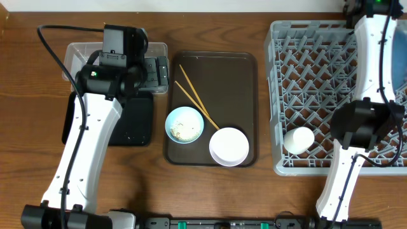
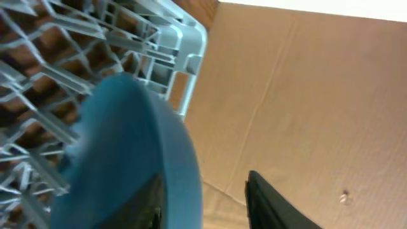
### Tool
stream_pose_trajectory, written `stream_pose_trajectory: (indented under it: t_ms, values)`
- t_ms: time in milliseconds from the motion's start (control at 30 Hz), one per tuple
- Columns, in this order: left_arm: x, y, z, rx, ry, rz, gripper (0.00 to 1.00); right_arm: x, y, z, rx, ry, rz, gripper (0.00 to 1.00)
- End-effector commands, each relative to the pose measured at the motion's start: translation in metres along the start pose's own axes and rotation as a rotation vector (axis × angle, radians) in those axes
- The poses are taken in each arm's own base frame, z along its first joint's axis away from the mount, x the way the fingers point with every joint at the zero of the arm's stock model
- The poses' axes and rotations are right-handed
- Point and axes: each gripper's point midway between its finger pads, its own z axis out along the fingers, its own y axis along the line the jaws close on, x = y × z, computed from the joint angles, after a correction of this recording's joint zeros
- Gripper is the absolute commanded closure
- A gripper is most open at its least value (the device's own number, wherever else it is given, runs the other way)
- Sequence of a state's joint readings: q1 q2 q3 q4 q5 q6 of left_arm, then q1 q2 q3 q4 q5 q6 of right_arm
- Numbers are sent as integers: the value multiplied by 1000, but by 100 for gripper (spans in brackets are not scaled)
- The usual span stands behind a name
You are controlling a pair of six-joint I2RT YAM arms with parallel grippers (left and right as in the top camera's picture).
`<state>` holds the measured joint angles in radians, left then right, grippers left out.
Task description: Sort waste into correct bins and load items into the dishwasher rack
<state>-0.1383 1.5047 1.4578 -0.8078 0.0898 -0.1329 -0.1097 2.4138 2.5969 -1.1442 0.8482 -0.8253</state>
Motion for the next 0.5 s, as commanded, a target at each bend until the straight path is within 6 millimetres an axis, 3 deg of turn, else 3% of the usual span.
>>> stream_pose_trajectory:
  t_ms: [0,67,267,467]
  values:
    - [-6,3,-3,-16,-15,-2,5,1,4,4,-2,14,26,22]
    - [-6,3,-3,-16,-15,-2,5,0,4,4,-2,14,45,15]
    - [-6,3,-3,-16,-15,-2,5,-11,8,0,-58,-61,113,9]
    - [-6,3,-3,-16,-15,-2,5,-30,0,-34,-174,-257,228,1]
